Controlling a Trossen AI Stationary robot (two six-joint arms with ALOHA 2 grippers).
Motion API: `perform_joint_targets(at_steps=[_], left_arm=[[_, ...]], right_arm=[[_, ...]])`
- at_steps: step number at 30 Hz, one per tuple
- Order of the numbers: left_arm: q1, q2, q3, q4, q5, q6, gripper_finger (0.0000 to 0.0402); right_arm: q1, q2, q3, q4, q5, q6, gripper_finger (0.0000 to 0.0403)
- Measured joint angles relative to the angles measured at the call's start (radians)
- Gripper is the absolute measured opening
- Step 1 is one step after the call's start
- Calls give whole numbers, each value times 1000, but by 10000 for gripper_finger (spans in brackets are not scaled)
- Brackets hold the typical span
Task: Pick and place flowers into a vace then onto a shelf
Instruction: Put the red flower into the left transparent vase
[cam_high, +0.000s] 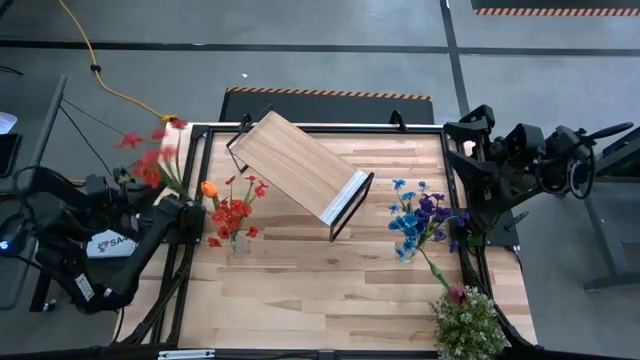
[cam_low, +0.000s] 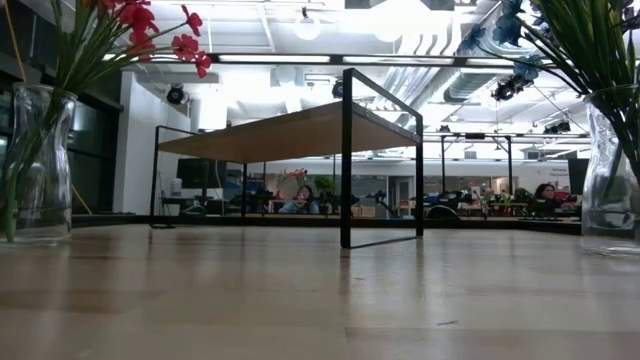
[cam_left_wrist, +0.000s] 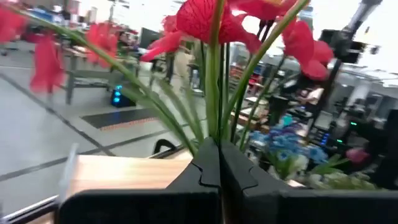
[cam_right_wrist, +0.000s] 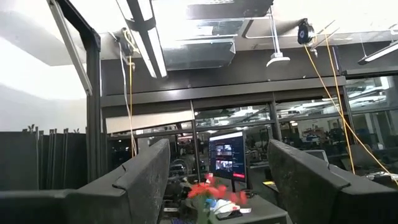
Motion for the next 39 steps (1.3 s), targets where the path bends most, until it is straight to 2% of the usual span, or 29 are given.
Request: perform_joint_targets(at_steps=[2, 8, 17, 22, 35, 39], left_arm=[[45, 0, 19, -49, 48, -1, 24], [167, 0, 74, -254, 109, 79, 24], [324, 0, 80, -336, 256, 180, 24], [337, 1, 80, -389, 273, 235, 24], [335, 1, 94, -368, 252, 235, 24], [338, 1, 93, -340, 278, 236, 24]], right_arm=[[0, 0, 0, 1, 0, 0, 261], [0, 0, 0, 1, 0, -1, 261], [0, 0, 0, 3, -7, -7, 261], [0, 0, 0, -1, -10, -7, 261], [0, 0, 0, -12, -10, -26, 261], [0, 3, 0, -12, -11, -27, 261]])
